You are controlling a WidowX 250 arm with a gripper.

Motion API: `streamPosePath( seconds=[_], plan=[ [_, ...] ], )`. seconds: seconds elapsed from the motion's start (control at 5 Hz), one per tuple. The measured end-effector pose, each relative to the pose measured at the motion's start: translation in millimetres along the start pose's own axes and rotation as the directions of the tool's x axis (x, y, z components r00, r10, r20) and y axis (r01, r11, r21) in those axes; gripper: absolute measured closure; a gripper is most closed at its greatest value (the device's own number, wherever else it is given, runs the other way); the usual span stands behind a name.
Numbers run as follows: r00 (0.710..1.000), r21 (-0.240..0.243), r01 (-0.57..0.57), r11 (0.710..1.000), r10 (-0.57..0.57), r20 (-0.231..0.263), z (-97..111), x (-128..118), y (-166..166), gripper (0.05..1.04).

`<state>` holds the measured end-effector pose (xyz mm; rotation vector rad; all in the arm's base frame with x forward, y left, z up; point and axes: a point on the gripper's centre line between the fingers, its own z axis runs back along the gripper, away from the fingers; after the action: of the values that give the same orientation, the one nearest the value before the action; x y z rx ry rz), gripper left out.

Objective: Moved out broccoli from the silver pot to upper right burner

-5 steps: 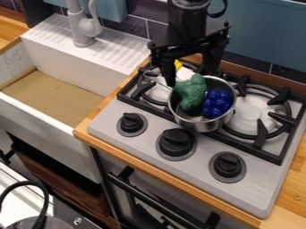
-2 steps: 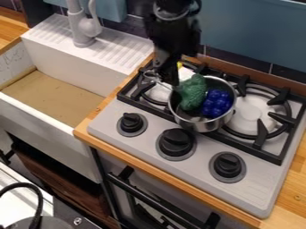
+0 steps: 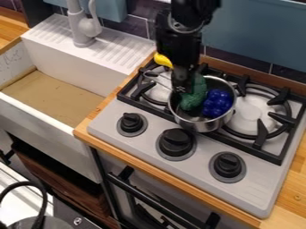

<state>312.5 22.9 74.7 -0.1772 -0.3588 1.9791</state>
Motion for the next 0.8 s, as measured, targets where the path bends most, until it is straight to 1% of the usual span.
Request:
streamPosePath(
  seconds=[0.2,0.6,0.8],
  plan=[
    [0.998,-0.019,-0.05,0.999,0.05,0.035,-2.5,-2.5,1.6,0.089],
    [0.996,-0.05,-0.031,0.998,0.035,0.081,-10.5,4.1,1.7,0.089],
    [0.994,-0.035,0.002,0.999,0.002,0.112,-21.8,0.8,6.9,0.102]
  ],
)
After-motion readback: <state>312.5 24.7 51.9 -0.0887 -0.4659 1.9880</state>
